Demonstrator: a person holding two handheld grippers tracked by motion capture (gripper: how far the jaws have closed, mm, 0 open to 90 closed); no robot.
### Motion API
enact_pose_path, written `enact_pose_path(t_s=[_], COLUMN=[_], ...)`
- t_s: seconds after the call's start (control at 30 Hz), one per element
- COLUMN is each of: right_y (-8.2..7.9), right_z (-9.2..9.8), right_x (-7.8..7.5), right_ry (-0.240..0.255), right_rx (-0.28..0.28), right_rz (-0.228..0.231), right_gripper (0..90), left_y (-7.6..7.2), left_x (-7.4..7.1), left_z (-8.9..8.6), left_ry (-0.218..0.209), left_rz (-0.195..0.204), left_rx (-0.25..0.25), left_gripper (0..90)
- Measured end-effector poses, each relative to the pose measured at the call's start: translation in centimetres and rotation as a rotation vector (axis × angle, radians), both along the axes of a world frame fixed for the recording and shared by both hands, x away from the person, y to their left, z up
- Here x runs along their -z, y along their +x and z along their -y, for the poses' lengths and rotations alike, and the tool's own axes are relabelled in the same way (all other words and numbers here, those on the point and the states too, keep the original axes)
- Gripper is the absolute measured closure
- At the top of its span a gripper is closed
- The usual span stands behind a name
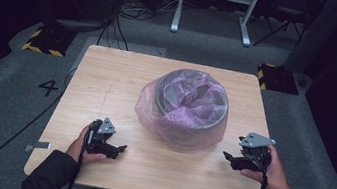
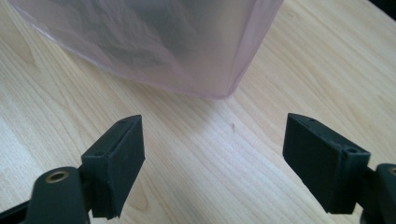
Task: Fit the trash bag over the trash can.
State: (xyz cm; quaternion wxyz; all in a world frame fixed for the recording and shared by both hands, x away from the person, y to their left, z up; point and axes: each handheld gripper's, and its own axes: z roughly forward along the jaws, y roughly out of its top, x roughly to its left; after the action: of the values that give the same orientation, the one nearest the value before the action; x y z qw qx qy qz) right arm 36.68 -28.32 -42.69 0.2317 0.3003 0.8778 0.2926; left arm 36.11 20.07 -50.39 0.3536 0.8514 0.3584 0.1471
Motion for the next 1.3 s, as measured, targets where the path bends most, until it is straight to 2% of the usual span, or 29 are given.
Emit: enact_pose_path(t_s=[0.43,0.97,1.3], right_y=[0.0,-0.3,-0.7], right_z=[1.2,3.4,4.7], right_x=[2.1,4.2,5.2], right_ry=[-0.007,0.054,0.099], right_rx=[0.039,0.106,0.135], right_rz=[-0.022,-0.062,-0.067], right_gripper=[21.0,21.0,21.1], left_y=[0.0,0.0,0.0], left_x=[0.0,0.0,0.0], left_z=[0.0,0.0,0.0], left_ry=[0.000,0.000,0.000], left_rz=[0.001,0.001,0.000], left_rx=[0.001,0.001,0.001], left_gripper=[12.9,12.8,12.9])
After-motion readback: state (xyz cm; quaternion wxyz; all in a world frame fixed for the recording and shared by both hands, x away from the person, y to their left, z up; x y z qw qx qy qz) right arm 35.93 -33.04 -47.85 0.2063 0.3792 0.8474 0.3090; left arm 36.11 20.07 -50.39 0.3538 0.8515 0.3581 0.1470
